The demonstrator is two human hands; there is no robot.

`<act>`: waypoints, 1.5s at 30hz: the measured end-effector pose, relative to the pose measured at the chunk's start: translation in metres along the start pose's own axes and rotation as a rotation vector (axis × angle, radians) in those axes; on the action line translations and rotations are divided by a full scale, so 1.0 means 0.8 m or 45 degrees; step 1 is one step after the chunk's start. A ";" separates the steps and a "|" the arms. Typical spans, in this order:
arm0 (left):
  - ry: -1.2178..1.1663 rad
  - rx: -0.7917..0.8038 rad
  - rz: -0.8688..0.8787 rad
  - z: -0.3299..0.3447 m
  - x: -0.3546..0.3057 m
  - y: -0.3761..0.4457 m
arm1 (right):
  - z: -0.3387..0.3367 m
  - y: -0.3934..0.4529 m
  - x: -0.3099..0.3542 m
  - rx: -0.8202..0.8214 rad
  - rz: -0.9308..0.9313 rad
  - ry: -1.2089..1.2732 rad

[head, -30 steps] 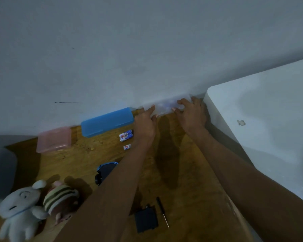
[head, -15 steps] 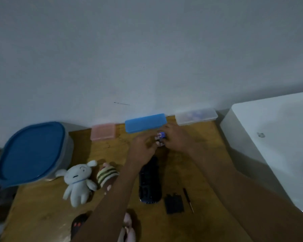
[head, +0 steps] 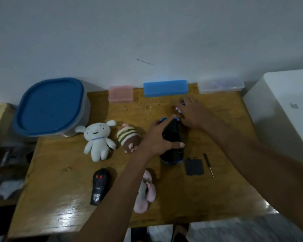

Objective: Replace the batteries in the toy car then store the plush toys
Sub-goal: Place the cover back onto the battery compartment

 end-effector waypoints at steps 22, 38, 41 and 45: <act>-0.328 -0.006 -0.144 0.029 0.009 -0.022 | -0.003 -0.077 -0.037 -0.184 0.896 1.160; -0.403 -0.057 -0.072 -0.021 -0.044 -0.056 | -0.102 -0.125 0.019 -0.055 0.774 1.499; -0.436 -0.049 -0.054 -0.026 -0.052 -0.057 | -0.127 -0.124 0.020 -0.305 0.750 1.419; -0.480 -0.021 -0.024 -0.026 -0.059 -0.053 | -0.138 -0.122 0.031 -0.531 0.700 1.322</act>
Point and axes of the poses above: each hand's wrist, its own y-axis towards the middle knuckle, its own z-axis out of the palm, x = y × z, the point moved 10 cm from there along y, towards the middle knuckle, and after that the axes turned 5 degrees about y, right-handed, at the moved point
